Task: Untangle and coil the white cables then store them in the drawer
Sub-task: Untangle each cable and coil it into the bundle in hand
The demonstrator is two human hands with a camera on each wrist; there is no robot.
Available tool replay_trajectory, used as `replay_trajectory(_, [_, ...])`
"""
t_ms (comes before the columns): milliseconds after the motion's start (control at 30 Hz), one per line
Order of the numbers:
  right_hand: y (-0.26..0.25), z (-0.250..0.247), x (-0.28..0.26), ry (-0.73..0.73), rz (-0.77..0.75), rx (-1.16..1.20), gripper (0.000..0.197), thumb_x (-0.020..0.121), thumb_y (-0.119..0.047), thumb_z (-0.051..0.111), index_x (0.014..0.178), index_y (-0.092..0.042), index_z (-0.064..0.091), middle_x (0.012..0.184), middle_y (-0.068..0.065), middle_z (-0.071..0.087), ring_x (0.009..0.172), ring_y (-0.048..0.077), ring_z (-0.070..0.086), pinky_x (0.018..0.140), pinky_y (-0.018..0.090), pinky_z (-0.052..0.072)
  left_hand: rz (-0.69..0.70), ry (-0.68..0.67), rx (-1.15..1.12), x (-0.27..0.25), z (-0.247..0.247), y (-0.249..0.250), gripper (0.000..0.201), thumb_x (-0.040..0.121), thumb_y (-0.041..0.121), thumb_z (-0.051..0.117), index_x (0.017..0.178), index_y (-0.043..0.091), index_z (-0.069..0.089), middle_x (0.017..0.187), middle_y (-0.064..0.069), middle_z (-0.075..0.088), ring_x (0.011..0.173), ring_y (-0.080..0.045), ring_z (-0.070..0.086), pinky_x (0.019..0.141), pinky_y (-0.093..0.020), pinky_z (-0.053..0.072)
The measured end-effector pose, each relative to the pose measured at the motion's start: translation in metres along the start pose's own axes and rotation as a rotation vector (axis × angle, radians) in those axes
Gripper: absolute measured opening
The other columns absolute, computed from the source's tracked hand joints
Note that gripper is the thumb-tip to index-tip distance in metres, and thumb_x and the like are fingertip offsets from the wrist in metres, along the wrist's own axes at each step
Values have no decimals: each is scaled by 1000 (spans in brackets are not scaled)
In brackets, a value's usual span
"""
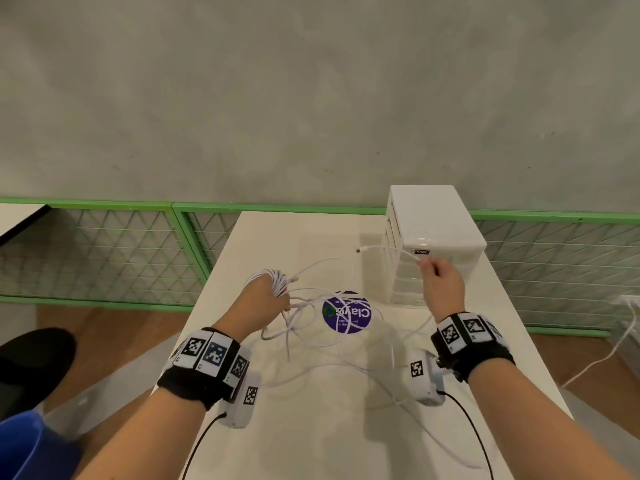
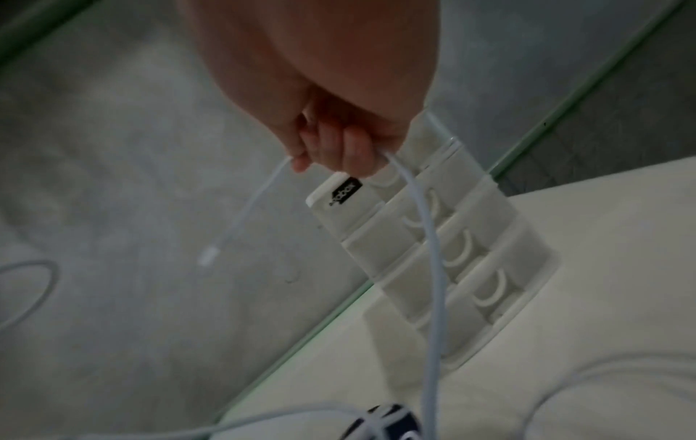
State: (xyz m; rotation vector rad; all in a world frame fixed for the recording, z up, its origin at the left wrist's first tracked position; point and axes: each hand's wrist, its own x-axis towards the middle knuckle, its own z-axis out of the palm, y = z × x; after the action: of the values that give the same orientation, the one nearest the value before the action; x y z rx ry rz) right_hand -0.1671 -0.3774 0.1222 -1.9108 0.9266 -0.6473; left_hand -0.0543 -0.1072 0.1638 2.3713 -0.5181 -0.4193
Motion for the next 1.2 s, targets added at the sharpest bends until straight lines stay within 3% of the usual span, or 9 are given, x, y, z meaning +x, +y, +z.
replay_trajectory(167, [1,16,-16,-352,-76,-293,43,97,-21,44,138,-8,43,147,8,38,136,24,33,111,32,24,52,-30,-47,-3,4,17,18,84,9,60,74,0,72,55,1,41,45,-11,41,32,-12,27])
replay_trajectory(300, [-22,25,-42,-757,-97,28,38,93,-6,50,128,-19,54,123,-6,57,113,7,55,86,3,38,38,-16,-139,0,5,29,18,83,21,63,79,4,69,51,-2,39,39,-19,40,33,-19,29])
replay_trajectory(400, [-24,38,-53,-918,-223,27,65,82,-13,68,137,-32,40,131,-9,54,118,7,53,94,17,45,45,11,-212,1,3,32,24,85,25,62,89,2,70,51,-2,43,35,-15,41,37,-22,34])
replay_trajectory(500, [-26,47,-61,-878,-258,164,78,71,-16,80,136,-33,39,131,-16,51,115,-5,51,96,16,44,53,29,-252,0,1,32,30,88,22,60,85,-8,61,50,-3,48,33,-11,43,36,-19,36])
replay_trajectory(633, [-29,52,-60,-756,-343,107,22,76,-39,71,89,-22,64,81,-5,62,70,0,55,69,21,46,92,-2,-154,-5,0,33,30,88,23,60,61,9,55,52,-5,49,34,-10,42,35,-17,33])
replay_trajectory(800, [1,38,-39,-695,-141,-30,22,92,-27,56,82,-11,68,73,-7,63,67,4,56,72,25,43,-1,96,-298,-5,-17,24,33,90,22,58,64,5,63,59,-10,54,47,-24,47,48,-31,43])
replay_trajectory(933, [41,16,-20,-530,44,-372,25,95,-21,46,92,-4,63,102,16,65,99,31,59,76,31,38,-38,271,-370,4,-36,13,23,87,16,59,68,8,48,65,-12,53,53,-23,45,56,-37,44])
replay_trajectory(1033, [27,9,-22,-571,51,-232,43,91,-2,46,132,-11,48,140,7,44,132,23,39,100,25,32,-27,246,-249,6,-31,15,20,84,15,59,75,7,44,70,-13,47,59,-23,45,53,-37,46])
replay_trajectory(1200, [-44,12,-43,-501,-222,148,60,91,-3,46,145,-22,29,150,-10,27,138,5,22,110,21,16,68,147,-158,2,-8,38,29,84,6,57,63,9,38,61,-6,39,51,-18,36,30,-14,30])
